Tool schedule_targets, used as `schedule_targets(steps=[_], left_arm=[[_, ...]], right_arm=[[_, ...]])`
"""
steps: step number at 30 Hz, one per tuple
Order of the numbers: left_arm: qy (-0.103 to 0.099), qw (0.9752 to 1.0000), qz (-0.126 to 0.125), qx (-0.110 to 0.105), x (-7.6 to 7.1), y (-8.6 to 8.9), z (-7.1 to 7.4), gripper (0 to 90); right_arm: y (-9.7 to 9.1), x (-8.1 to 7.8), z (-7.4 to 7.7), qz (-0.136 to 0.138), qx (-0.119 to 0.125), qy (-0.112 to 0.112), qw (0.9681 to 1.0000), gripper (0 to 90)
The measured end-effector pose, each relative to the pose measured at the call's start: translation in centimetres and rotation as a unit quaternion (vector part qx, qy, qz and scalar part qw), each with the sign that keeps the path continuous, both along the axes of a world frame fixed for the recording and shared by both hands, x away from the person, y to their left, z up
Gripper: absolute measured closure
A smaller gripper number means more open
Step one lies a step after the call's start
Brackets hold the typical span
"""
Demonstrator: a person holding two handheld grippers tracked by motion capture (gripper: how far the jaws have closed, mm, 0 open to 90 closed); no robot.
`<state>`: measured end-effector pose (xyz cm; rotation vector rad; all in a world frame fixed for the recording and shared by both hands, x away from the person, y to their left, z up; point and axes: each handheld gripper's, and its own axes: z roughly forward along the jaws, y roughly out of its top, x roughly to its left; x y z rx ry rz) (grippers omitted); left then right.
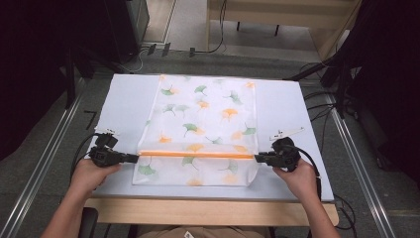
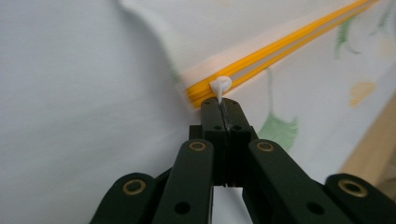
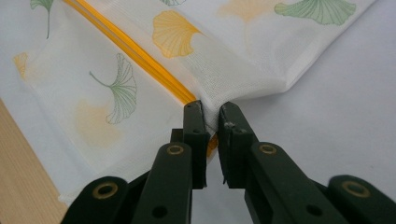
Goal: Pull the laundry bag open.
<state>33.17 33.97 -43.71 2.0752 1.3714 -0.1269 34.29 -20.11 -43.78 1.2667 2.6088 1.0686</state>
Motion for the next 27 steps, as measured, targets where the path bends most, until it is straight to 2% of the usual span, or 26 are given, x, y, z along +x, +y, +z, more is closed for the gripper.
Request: schedule_targets(steps=[9,27], left_arm=[[-0.002,1.0000,0.000,-0.005,-0.1,0.0,0.1,90.0],[0.022,0.9993,-0.031,-0.003,0.1,-1.4,-0.7,89.9]], right_arm=[[-0.2,0.1,-0.1,0.002,0.000,0.000,1.0000,83.8],[-1.2,0.9,-1.2,-0.021,-0.011,0.012,0.9997,82.5]])
